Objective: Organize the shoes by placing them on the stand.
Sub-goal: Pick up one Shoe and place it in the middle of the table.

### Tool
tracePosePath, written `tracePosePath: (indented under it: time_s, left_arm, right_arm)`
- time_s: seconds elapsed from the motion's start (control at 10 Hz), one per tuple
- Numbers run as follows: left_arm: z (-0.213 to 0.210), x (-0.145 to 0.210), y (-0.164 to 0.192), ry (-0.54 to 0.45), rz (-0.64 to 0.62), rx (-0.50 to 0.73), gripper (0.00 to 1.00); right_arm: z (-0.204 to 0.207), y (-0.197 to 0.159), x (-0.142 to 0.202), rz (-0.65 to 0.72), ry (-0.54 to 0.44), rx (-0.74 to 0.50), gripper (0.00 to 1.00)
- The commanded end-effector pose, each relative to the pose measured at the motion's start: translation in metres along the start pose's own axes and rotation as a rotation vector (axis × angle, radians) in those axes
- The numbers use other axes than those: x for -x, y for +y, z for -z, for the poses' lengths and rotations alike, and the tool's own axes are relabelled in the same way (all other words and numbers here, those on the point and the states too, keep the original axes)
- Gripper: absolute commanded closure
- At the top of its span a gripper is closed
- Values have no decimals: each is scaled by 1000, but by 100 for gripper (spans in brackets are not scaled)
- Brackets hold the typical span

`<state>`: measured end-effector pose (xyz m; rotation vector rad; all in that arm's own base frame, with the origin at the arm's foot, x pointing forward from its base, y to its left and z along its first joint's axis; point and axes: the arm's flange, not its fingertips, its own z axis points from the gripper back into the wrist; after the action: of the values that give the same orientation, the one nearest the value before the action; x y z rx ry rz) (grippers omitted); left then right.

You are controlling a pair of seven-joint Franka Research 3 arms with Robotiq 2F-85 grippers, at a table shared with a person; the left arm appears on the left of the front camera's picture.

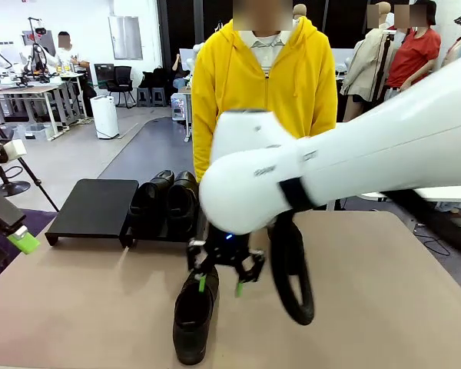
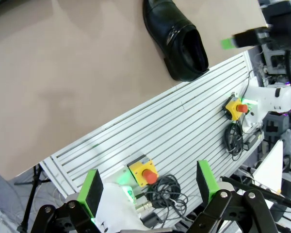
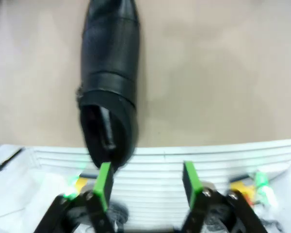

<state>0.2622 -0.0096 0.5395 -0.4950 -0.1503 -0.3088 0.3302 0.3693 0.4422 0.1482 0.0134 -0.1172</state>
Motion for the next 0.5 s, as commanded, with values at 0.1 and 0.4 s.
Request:
tracePosePath:
  time_s: [0.1,0.4]
  left_arm:
    - [-2,0,0,0,6,16,0]
    - [-2,0,0,0,6,16,0]
  right_arm:
    - [-90,-151,15,-156,-54,-98,0]
    - [-130,-287,13,-158,-122,-323,0]
